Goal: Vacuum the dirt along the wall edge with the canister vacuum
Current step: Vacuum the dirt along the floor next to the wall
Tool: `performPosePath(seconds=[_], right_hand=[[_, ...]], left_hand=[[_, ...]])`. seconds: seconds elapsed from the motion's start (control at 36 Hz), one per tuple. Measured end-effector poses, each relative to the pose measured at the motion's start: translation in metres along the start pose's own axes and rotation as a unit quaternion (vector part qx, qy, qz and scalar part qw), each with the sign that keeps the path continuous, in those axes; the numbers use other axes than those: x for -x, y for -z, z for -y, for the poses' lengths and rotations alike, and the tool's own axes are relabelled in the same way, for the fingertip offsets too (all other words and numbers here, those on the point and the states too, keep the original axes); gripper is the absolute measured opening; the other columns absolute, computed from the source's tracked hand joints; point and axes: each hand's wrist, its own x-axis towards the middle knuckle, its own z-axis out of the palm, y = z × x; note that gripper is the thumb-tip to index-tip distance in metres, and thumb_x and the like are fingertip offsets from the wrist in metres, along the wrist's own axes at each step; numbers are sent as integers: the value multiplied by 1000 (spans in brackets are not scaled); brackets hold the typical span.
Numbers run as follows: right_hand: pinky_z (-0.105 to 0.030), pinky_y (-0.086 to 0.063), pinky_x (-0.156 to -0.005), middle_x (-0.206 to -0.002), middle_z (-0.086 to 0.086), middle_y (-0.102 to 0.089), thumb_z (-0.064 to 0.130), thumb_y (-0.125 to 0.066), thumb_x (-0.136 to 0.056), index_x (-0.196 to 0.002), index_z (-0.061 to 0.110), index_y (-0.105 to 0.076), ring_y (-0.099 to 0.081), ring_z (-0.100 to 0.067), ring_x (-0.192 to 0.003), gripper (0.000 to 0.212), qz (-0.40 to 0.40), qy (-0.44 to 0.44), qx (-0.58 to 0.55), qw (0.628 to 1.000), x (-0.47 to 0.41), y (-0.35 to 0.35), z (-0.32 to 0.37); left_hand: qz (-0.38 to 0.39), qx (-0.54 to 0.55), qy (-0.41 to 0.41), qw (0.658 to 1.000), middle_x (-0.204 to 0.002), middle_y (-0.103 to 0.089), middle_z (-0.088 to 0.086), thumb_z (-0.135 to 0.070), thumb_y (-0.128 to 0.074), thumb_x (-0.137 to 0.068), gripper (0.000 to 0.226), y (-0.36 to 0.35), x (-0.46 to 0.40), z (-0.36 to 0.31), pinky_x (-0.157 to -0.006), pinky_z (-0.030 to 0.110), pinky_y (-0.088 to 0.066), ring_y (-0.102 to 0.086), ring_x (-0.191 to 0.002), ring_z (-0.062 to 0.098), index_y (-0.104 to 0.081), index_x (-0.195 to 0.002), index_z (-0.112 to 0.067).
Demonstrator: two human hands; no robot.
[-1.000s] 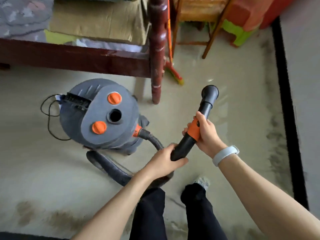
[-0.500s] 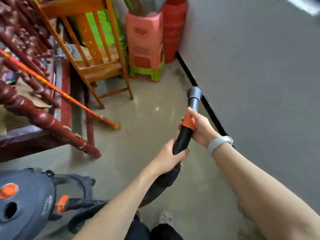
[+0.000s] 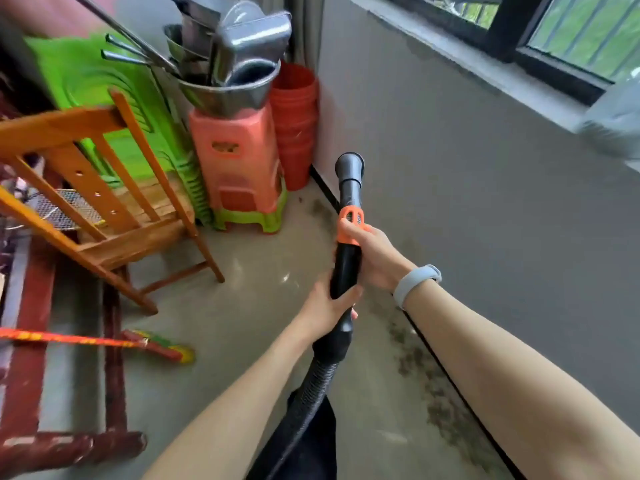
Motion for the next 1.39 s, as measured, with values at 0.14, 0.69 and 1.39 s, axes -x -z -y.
performPosePath(seconds=[0.14, 0.69, 1.39], right_hand=[[-33, -51, -67, -76, -6, -52, 30, -64, -93, -91, 11, -54, -54, -20, -67, 21, 18, -3, -7, 1000, -110, -19, 62], [-22, -49, -44, -63, -5, -55, 15, -58, -92, -81, 6, -54, -55, -13, -40, 15, -18, 7, 70, 997, -435, -35, 262], [-35, -56, -71, -80, -5, -57, 22, -60, -95, -111, 16, -52, -61, -18, -66, 18, -103, -172, -72, 977, -762, 4, -39]], left_hand=[[-9, -6, -14, 1000, -63, -60, 4, -10, -63, -91, 15, 48, -122, -29, -49, 19, -47, -62, -48, 11, -50, -98, -10], [-2, -15, 53, 998, -110, -67, 5, -31, -72, -86, 36, 112, -466, -130, -87, 30, -54, -65, -99, 17, -54, -113, -17], [-71, -182, 204, 959, -100, -64, -11, -45, -69, -54, 63, 209, -633, 230, -73, 31, -50, -63, -90, 14, -49, -113, -37]])
